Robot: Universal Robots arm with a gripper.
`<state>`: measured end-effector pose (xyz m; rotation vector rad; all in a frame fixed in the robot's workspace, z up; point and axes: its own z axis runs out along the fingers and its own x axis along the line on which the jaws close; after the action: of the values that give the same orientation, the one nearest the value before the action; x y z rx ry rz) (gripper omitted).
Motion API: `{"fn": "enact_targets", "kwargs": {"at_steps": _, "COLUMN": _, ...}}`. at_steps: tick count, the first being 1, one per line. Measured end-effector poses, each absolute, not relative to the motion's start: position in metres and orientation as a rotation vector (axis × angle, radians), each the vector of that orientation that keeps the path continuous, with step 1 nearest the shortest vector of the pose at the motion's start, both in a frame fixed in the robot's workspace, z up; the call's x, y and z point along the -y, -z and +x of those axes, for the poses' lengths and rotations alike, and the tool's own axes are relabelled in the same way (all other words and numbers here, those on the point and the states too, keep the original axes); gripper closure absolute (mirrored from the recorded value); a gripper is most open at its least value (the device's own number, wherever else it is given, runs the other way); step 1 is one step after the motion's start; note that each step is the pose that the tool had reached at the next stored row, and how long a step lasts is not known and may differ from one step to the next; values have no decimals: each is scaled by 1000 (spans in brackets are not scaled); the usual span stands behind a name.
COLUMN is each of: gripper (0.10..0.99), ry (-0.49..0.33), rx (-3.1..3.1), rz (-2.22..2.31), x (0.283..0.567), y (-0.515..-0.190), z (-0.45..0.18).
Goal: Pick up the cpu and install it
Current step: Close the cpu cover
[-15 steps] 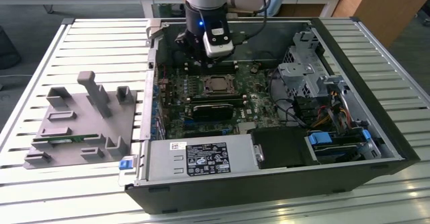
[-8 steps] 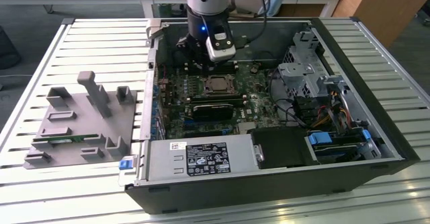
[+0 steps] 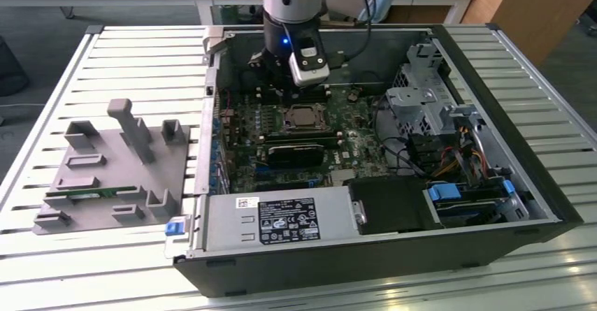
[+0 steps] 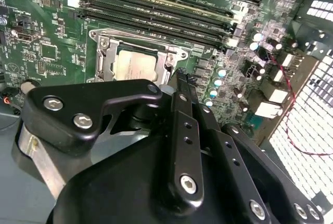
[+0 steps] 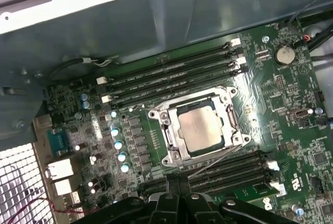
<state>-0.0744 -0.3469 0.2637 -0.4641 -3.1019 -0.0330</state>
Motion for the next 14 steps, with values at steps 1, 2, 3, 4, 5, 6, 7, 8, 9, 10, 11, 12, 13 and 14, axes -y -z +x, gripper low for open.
{"fn": "enact_targets", "kwargs": {"at_steps": 1, "gripper": 980, "ry": 33, "rx": 3102, "rz": -464, "x": 347, "y": -263, "z": -74}}
{"fn": "enact_targets", "kwargs": {"at_steps": 2, "gripper": 980, "ry": 33, "rx": 3102, "rz": -464, "x": 347, "y": -263, "z": -74}}
{"fn": "enact_targets", "kwargs": {"at_steps": 3, "gripper": 980, "ry": 33, "rx": 3102, "rz": -463, "x": 346, "y": -256, "z": -72}}
{"fn": "enact_targets", "kwargs": {"at_steps": 4, "gripper": 980, "ry": 33, "rx": 3102, "rz": -462, "x": 346, "y": -255, "z": -72}}
{"fn": "enact_targets", "kwargs": {"at_steps": 5, "gripper": 980, "ry": 33, "rx": 3103, "rz": -456, "x": 346, "y": -254, "z": -72}}
{"fn": "enact_targets", "kwargs": {"at_steps": 6, "gripper": 980, "ry": 33, "rx": 3105, "rz": -440, "x": 346, "y": -253, "z": -72}}
{"fn": "enact_targets", "kwargs": {"at_steps": 7, "gripper": 980, "ry": 33, "rx": 3107, "rz": -424, "x": 346, "y": -252, "z": -72}}
{"fn": "enact_targets", "kwargs": {"at_steps": 8, "gripper": 980, "ry": 33, "rx": 3109, "rz": -412, "x": 346, "y": -252, "z": -72}}
{"fn": "enact_targets", "kwargs": {"at_steps": 9, "gripper": 980, "ry": 32, "rx": 3109, "rz": -406, "x": 346, "y": -252, "z": -72}}
{"fn": "enact_targets", "kwargs": {"at_steps": 10, "gripper": 980, "ry": 32, "rx": 3110, "rz": -404, "x": 346, "y": -251, "z": -72}}
{"fn": "enact_targets", "kwargs": {"at_steps": 11, "gripper": 980, "ry": 33, "rx": 3110, "rz": -403, "x": 346, "y": -251, "z": -71}}
{"fn": "enact_targets", "kwargs": {"at_steps": 12, "gripper": 980, "ry": 33, "rx": 3110, "rz": -403, "x": 345, "y": -251, "z": -71}}
{"fn": "enact_targets", "kwargs": {"at_steps": 13, "gripper": 980, "ry": 33, "rx": 3110, "rz": -404, "x": 345, "y": -251, "z": -71}}
{"fn": "enact_targets", "kwargs": {"at_steps": 14, "gripper": 980, "ry": 34, "rx": 3110, "rz": -404, "x": 345, "y": -250, "z": -71}}
